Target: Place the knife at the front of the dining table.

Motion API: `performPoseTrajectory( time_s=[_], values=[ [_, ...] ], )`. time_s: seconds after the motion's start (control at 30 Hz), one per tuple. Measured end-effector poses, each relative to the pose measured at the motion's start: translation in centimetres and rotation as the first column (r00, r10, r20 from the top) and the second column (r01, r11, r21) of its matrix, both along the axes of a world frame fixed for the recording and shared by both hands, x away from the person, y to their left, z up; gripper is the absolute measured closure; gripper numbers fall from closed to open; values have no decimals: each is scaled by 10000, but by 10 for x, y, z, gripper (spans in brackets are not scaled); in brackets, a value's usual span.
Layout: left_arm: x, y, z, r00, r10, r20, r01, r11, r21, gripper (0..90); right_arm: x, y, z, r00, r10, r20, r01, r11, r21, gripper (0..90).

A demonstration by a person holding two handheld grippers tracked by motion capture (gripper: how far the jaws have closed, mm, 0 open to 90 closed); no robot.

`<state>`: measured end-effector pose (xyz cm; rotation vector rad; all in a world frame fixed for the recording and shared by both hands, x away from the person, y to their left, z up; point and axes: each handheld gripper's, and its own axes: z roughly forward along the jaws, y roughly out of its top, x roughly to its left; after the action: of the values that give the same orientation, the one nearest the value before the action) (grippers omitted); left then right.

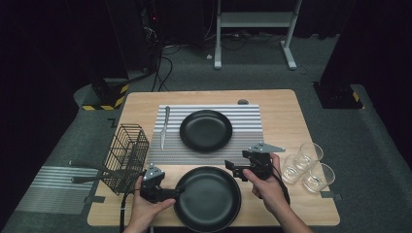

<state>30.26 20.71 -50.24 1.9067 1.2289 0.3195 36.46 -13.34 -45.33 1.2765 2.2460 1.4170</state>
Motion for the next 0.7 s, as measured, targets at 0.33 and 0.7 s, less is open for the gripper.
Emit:
performPoseTrajectory(
  time_s=[0.33,0.7],
  values=[
    [-14,10,-5,9995,-303,-94,304,9995,110,4,11,25,13,9992,395,14,-395,9989,257,165],
    [-24,20,-11,9981,-606,83,604,9980,178,5,21,69,31,9939,1038,370,-1044,9944,151,167]
  ],
)
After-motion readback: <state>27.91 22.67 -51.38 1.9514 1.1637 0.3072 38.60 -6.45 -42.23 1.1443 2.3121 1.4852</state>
